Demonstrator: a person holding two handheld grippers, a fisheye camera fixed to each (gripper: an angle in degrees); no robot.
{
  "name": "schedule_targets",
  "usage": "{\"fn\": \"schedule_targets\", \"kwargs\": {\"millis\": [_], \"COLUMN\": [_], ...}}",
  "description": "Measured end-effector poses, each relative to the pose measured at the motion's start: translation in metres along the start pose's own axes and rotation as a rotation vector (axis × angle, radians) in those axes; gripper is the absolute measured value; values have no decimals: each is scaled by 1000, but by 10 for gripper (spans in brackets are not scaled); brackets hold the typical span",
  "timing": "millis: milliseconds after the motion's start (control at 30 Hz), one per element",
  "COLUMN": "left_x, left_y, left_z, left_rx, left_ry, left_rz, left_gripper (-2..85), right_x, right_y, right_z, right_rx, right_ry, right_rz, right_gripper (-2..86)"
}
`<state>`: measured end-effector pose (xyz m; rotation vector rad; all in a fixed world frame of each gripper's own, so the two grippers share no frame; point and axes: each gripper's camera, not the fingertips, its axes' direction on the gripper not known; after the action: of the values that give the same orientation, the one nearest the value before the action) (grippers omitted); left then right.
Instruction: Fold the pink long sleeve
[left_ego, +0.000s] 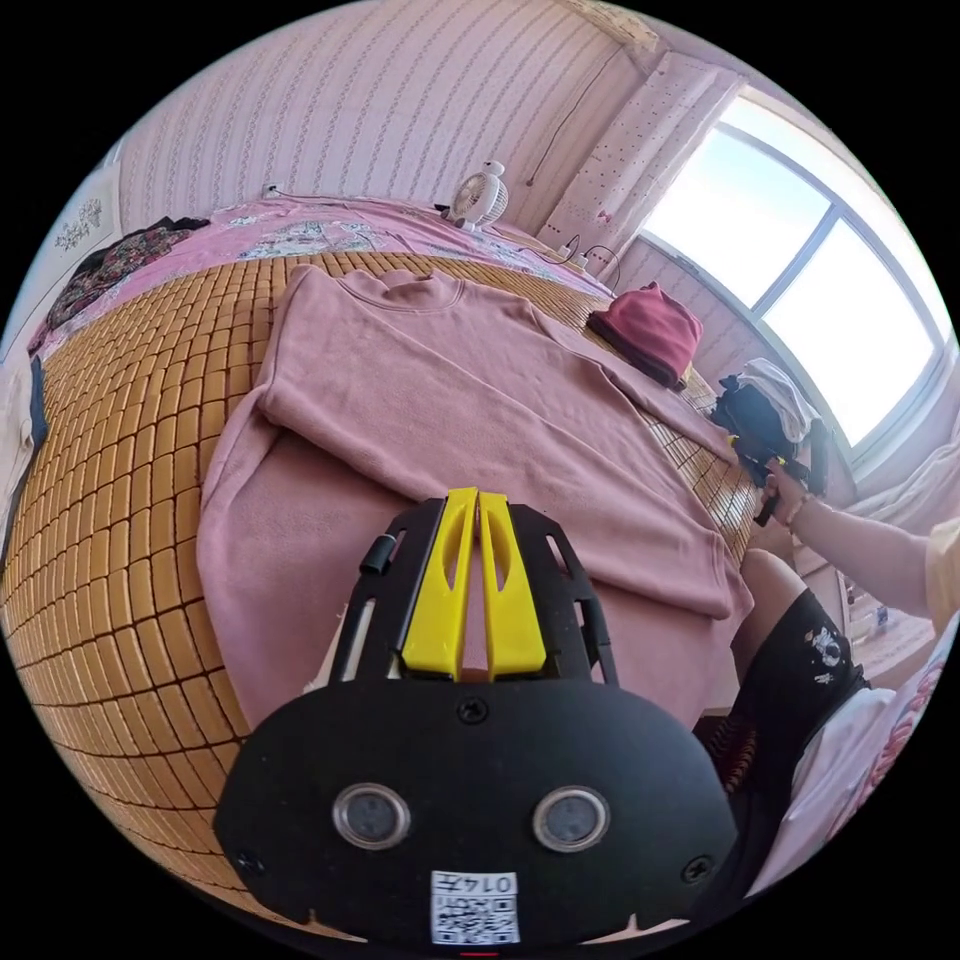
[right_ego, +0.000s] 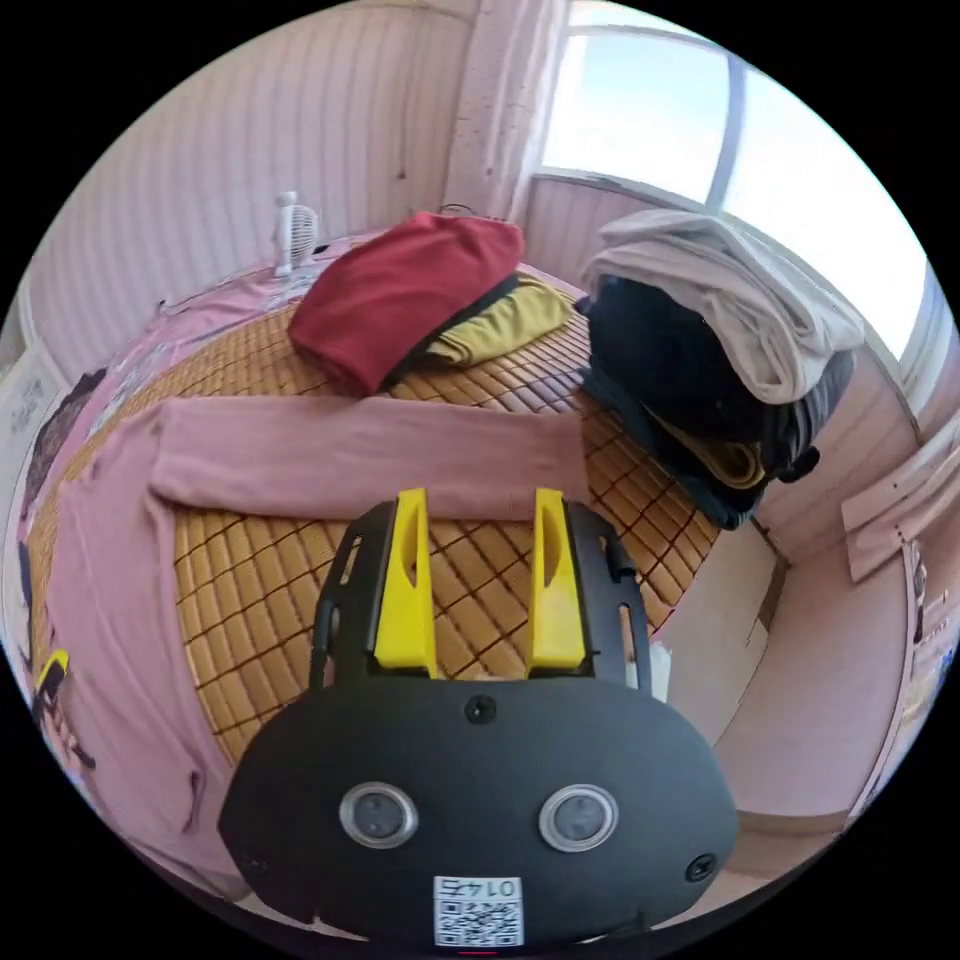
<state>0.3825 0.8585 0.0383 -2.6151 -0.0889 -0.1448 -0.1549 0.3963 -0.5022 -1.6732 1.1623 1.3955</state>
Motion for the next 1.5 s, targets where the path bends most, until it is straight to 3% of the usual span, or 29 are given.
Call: {"fn": "schedule_targets", "kwargs": {"millis": [167,267,467,567,700,833,967,1067,1200,1300,1500], "left_x": [5,7,-1,-9,-10,28,67,60,27,2,-18], "left_y": [6,10,22,28,33,32,42,75,150,186,159], "left_z": [4,2,-6,-17,-55,-98,-144,-183,-205,-220,-219], "left_rx": [-46,-51,-46,-26,89,257,372,372,151,116,52], "left_ry": [-61,-89,-87,-40,195,304,207,129,12,22,-12], "left_rz": [20,34,29,-6,22,93,145,63,-125,-273,-283], "left_gripper": [-10,-10,-8,-2,67,102,102,95,91,90,89], "right_x": [50,70,66,43,-19,-84,-173,-230,-261,-264,-263], "right_y": [-15,-16,-10,-8,2,24,62,111,175,196,175], "right_z": [43,45,34,-7,-109,-181,-249,-270,-239,-210,-173], "right_rx": [-117,-131,-142,-26,242,377,444,331,144,-1,-42], "right_ry": [102,11,-73,-165,-491,-804,-1133,-1255,-1223,-1153,-948], "right_rz": [213,298,155,25,-284,-467,-762,-1086,-1213,-1211,-1147], "right_gripper": [149,120,55,37,21,28,39,57,95,107,104]}}
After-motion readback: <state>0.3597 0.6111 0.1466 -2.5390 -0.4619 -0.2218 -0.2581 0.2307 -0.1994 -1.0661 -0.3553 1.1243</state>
